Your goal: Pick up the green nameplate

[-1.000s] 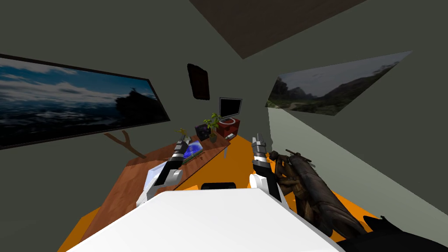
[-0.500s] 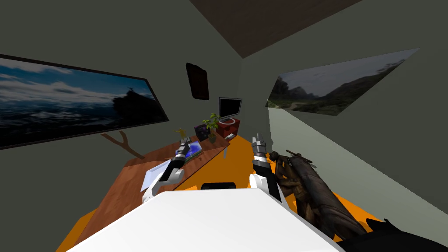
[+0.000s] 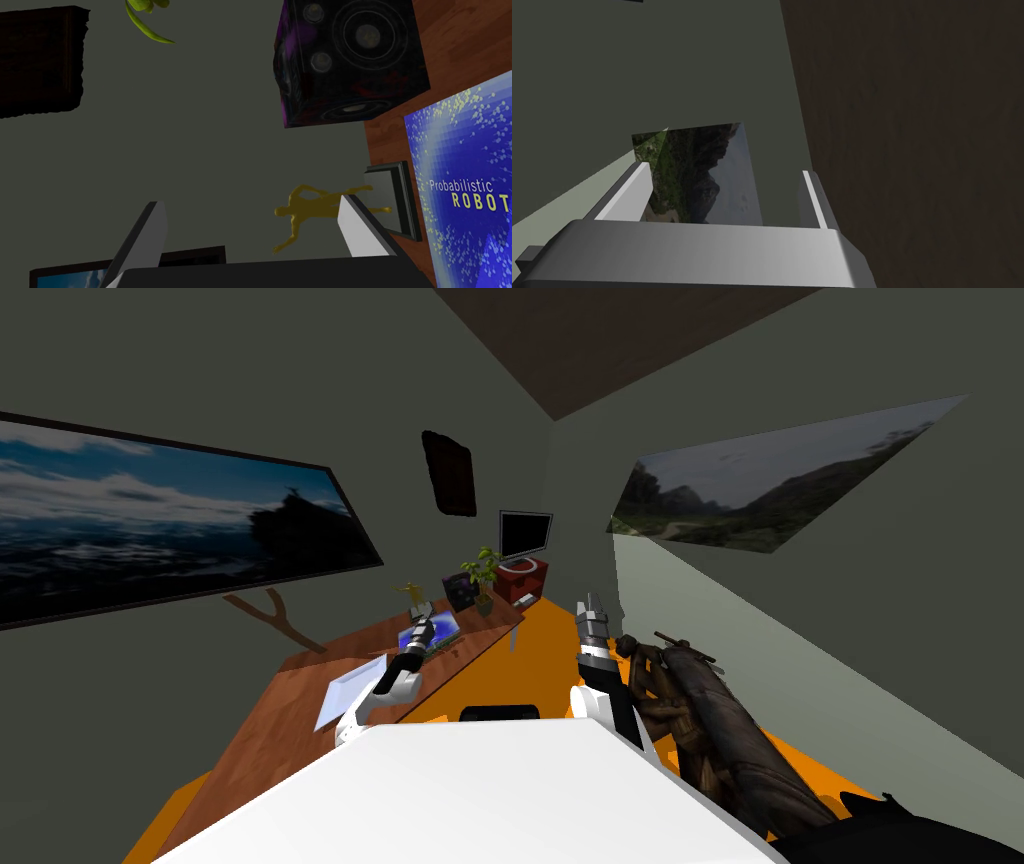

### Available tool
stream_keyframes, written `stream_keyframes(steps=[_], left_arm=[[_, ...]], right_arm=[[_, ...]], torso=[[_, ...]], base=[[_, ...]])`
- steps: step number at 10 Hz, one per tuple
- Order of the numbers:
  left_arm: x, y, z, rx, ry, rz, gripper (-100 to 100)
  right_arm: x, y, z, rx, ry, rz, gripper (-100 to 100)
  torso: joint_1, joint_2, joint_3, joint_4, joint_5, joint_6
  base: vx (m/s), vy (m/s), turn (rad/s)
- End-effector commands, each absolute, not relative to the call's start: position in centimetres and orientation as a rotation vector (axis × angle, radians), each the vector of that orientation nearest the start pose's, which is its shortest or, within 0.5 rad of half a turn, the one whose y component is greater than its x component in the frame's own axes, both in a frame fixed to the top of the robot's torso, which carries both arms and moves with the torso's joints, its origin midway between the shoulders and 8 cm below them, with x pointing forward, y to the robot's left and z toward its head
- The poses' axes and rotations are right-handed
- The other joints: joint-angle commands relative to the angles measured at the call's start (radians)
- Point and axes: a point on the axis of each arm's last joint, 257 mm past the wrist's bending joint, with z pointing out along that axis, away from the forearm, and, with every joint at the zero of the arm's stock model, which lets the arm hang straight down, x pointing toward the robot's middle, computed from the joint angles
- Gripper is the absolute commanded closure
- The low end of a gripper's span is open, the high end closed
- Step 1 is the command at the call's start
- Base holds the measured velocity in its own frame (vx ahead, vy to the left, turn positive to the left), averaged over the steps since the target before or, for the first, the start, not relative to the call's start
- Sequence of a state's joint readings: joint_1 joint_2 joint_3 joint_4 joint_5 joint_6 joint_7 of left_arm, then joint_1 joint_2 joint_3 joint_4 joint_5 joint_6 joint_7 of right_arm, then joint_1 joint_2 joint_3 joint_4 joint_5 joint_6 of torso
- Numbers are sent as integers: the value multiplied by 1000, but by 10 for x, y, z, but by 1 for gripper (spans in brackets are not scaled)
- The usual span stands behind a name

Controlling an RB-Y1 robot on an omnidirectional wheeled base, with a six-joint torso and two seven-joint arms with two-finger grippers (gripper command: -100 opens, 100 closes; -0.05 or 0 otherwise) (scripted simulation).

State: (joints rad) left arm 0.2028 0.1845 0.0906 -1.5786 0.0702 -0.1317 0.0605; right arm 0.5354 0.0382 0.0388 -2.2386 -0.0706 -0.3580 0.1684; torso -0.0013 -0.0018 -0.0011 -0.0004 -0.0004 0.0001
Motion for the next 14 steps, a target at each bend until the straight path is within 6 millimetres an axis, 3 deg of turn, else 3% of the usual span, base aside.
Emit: stream_keyframes(steps=[1, 4, 8, 13, 14], left_arm=[[472, 361, -291, -1287, 1195, -1008, -100], [479, 373, -324, -1368, 1249, -954, -100], [472, 392, -380, -1492, 1323, -859, -100], [461, 409, -427, -1607, 1381, -765, -100], [460, 409, -429, -1610, 1383, -761, -100]], right_arm=[[369, -285, -36, 833, 744, 1171, 0], [369, -285, -36, 833, 744, 1171, 0], [369, -285, -36, 833, 744, 1171, 0], [369, -285, -36, 833, 744, 1171, 0], [369, -285, -36, 833, 744, 1171, 0]], torso=[[0, 0, 0, 0, 0, 0], [0, 0, 0, 0, 0, 0], [1, 0, 0, 0, 0, 0], [1, 0, 0, 0, 0, 0], [1, 0, 0, 0, 0, 0]], base=[[21, -24, -5], [25, -26, -8], [26, -15, -16], [23, -12, -21], [6, -3, 1]])
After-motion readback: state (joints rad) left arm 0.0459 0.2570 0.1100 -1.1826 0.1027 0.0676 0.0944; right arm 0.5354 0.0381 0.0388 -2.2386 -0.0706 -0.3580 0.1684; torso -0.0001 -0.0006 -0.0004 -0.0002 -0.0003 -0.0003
